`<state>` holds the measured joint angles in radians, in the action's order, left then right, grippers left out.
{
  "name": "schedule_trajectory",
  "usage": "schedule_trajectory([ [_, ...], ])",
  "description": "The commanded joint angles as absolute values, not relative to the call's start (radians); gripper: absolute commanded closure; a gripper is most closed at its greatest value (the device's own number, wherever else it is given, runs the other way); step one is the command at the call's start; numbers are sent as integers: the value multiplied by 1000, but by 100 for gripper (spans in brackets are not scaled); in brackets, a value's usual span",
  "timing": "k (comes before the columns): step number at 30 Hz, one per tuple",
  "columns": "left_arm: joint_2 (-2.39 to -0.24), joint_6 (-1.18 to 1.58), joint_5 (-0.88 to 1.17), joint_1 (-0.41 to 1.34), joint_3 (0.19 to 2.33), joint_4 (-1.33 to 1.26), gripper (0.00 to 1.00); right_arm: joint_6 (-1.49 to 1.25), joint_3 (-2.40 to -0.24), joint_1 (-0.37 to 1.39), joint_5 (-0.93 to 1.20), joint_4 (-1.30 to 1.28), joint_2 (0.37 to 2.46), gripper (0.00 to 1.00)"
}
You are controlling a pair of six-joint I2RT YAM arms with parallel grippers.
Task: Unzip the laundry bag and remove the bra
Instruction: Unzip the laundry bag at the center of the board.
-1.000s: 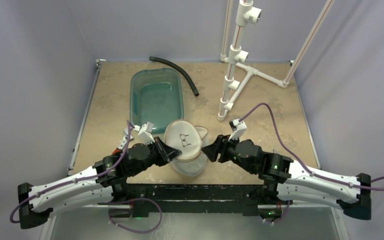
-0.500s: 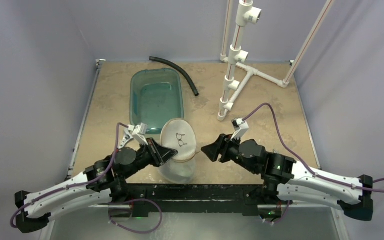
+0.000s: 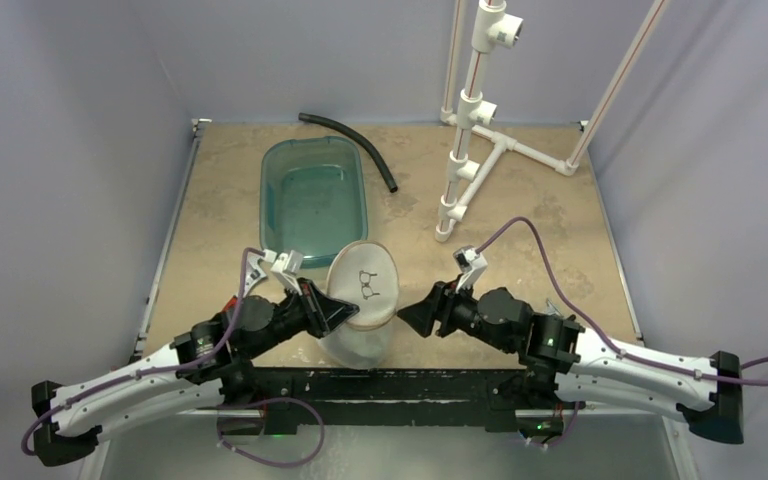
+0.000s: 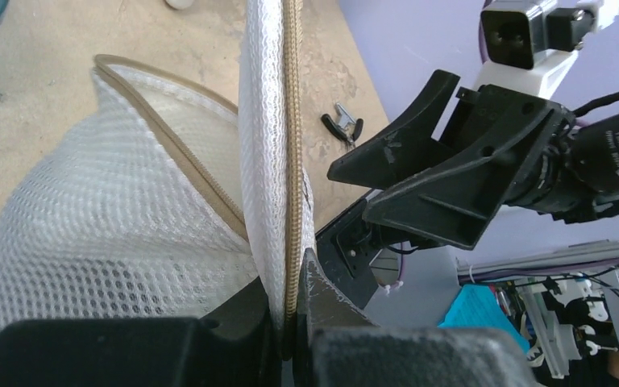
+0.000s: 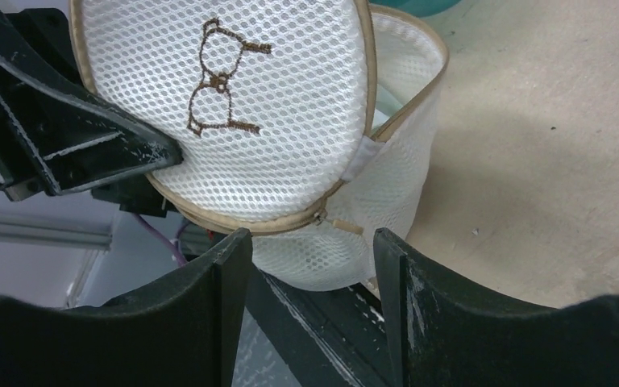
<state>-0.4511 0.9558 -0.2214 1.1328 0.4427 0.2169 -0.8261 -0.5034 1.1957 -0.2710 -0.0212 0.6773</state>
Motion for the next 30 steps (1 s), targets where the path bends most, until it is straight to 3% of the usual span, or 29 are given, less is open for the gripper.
schedule_trajectory([
  [1, -405, 893, -235, 1132, 463, 279, 96, -795, -472, 1193, -261, 72, 618, 40],
  [6, -381, 869, -186, 1131, 452, 303, 93, -800, -453, 1194, -253, 99, 626, 40],
  [21, -288, 752, -91, 1131, 422, 111, 100, -698, -524, 1169, -289, 233, 688, 36],
  [30, -203, 716, -78, 1131, 421, 148, 100, -576, -588, 976, 6, 325, 761, 35],
])
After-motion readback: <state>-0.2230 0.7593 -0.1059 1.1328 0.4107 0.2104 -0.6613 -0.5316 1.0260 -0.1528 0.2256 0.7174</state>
